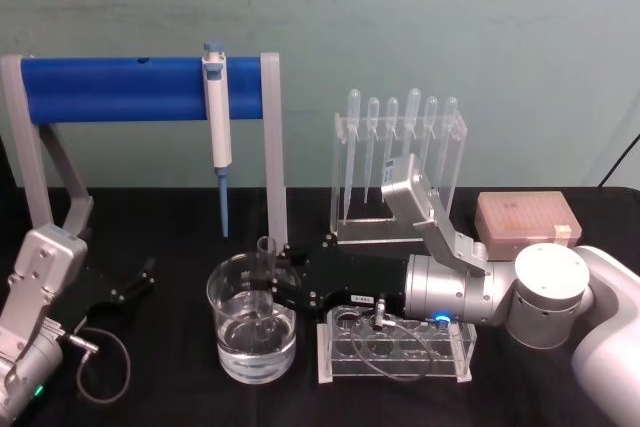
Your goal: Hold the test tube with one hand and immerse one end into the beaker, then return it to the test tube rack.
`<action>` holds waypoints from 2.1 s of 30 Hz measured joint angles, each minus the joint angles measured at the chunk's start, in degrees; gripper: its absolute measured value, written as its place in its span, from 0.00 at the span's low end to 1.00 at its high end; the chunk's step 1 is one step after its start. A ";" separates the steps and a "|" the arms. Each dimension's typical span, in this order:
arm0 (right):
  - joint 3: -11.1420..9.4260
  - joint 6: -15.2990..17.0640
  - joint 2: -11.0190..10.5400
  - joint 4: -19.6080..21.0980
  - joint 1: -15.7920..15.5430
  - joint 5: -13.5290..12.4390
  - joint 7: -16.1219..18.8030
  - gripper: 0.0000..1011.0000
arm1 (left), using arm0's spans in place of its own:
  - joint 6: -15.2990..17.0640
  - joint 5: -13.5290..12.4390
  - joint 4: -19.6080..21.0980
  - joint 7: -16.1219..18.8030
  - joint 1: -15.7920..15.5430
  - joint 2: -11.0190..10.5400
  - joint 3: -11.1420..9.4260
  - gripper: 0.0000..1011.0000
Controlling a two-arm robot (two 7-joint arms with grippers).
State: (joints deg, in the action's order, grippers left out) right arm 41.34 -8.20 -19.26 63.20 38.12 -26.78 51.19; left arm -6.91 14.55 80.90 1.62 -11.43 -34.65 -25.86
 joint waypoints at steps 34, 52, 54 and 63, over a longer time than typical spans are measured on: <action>0.00 0.02 0.00 0.02 0.00 -0.03 -0.03 0.22 | 0.00 0.00 0.00 0.00 0.00 0.00 0.00 0.99; 0.00 0.02 0.00 0.02 0.00 -0.03 -0.03 0.22 | 0.00 0.00 0.00 0.00 0.00 0.00 0.00 0.99; 0.00 0.01 0.00 0.02 0.00 -0.03 -0.03 0.22 | 0.00 0.00 0.00 0.00 0.00 0.00 0.00 0.99; 0.00 0.01 0.00 0.02 0.01 -0.03 -0.03 0.22 | 0.00 0.00 0.00 0.00 0.00 0.00 0.00 0.99</action>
State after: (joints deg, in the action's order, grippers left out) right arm 41.34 -8.19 -19.26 63.22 38.12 -26.81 51.16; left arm -6.91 14.55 80.90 1.62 -11.43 -34.65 -25.86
